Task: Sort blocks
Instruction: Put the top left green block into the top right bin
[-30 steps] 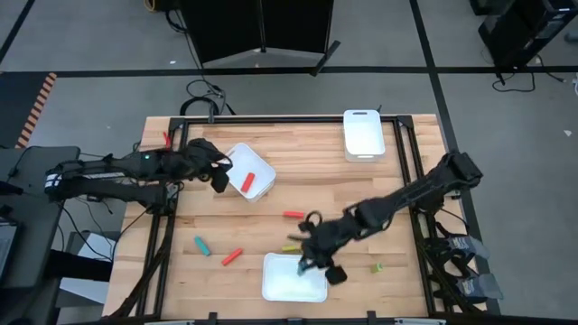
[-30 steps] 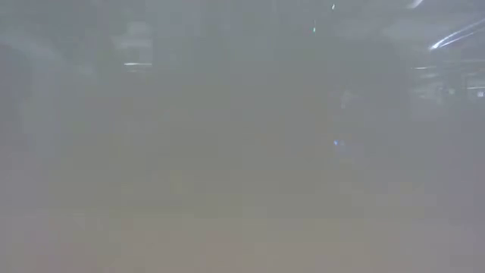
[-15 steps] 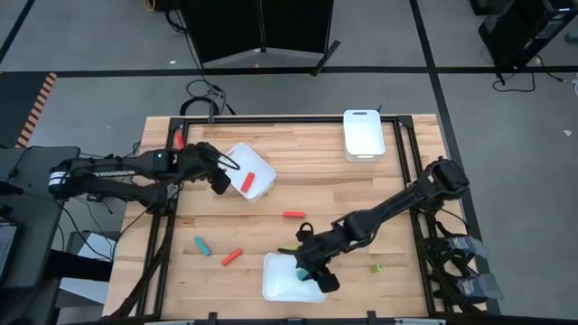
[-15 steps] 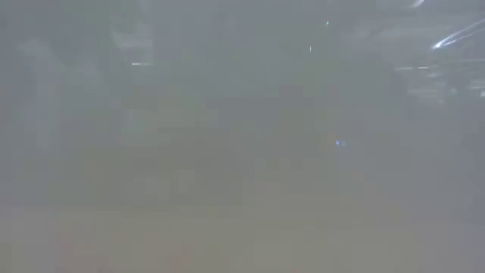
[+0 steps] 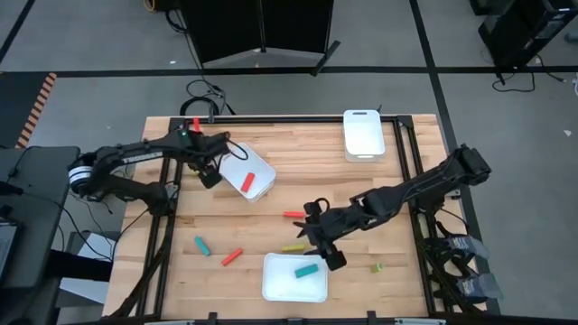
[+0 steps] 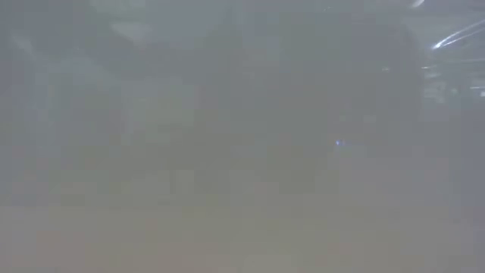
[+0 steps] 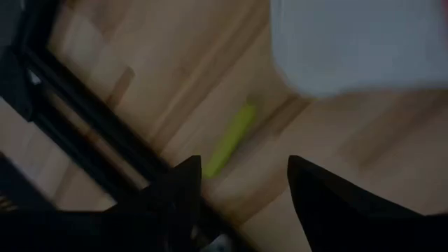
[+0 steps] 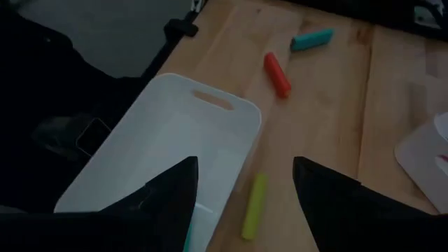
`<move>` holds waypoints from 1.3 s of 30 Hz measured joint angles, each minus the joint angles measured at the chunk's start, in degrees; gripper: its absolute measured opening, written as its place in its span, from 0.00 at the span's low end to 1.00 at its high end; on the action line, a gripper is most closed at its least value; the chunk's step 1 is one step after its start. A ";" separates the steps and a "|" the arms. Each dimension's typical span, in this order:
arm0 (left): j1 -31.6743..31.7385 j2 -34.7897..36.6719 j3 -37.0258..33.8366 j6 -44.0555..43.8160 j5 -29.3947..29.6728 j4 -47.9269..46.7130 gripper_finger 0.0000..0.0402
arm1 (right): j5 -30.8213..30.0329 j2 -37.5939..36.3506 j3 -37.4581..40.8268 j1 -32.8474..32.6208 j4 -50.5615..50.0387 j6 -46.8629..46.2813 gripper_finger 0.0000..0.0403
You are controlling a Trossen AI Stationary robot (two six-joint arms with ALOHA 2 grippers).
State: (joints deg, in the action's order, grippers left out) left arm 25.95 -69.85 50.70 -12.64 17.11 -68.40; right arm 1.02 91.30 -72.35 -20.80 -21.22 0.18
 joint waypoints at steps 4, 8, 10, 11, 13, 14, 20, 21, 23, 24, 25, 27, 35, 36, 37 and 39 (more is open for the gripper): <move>1.30 -2.40 -0.26 5.79 -0.36 -1.65 0.55 | 0.00 -1.98 2.77 -0.04 0.19 0.02 0.61; 1.84 -2.55 -0.26 9.78 -0.44 0.45 0.55 | -0.03 -3.74 6.85 -0.04 1.70 -0.69 0.61; 2.25 -2.61 -0.26 11.28 -0.44 1.54 0.55 | -0.10 -4.82 9.02 -0.04 3.95 -1.36 0.61; 2.54 -2.61 -0.26 12.11 -0.47 1.57 0.55 | -0.11 -5.37 9.94 -0.04 5.00 -1.65 0.61; 3.24 -2.59 -0.28 13.14 -0.49 1.39 0.55 | -0.13 -6.29 11.62 -0.04 6.75 -2.14 0.61; 3.58 -2.61 -0.28 13.75 -0.51 1.49 0.56 | -0.13 -6.77 12.46 -0.04 7.33 -2.49 0.61; 6.36 -2.61 -0.31 16.72 -1.75 1.03 0.62 | -0.13 -8.96 16.08 -0.17 10.59 -3.65 0.60; 6.69 -2.61 -0.31 17.02 -1.84 1.22 0.63 | -0.13 -9.27 16.74 -0.17 11.24 -3.66 0.60; 7.19 -2.61 -0.35 17.44 -1.92 1.42 0.65 | -0.13 -9.79 17.80 -0.21 12.49 -4.18 0.59; 7.45 -2.58 -0.59 17.87 -2.02 1.75 0.66 | -0.13 -9.98 18.09 -0.21 12.57 -4.47 0.59; 7.70 -2.53 -1.19 18.20 -2.04 2.47 0.66 | -0.13 -10.04 18.29 -0.21 12.68 -4.50 0.59; 8.39 -2.50 -3.32 18.49 -2.34 3.74 0.67 | -0.13 -10.03 18.50 -0.35 12.58 -4.54 0.59; 8.96 -2.42 -8.55 18.77 -2.92 12.85 0.67 | -0.13 -9.96 18.55 -1.26 12.99 -4.04 0.59; 9.26 -2.52 -8.66 19.07 -2.90 13.16 0.67 | -0.13 -9.96 18.55 -1.26 13.14 -4.08 0.59; 9.58 -2.83 -8.76 19.29 -3.04 12.51 0.67 | -0.13 -9.96 18.55 -1.26 13.04 -4.08 0.59; 10.44 -3.23 -8.94 19.68 -3.48 12.35 0.67 | -0.14 -9.96 18.55 -1.32 13.06 -4.11 0.59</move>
State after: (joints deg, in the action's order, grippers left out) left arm 36.39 -73.09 41.76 7.05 13.62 -56.04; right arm 0.88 81.34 -53.80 -22.13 -8.15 -3.93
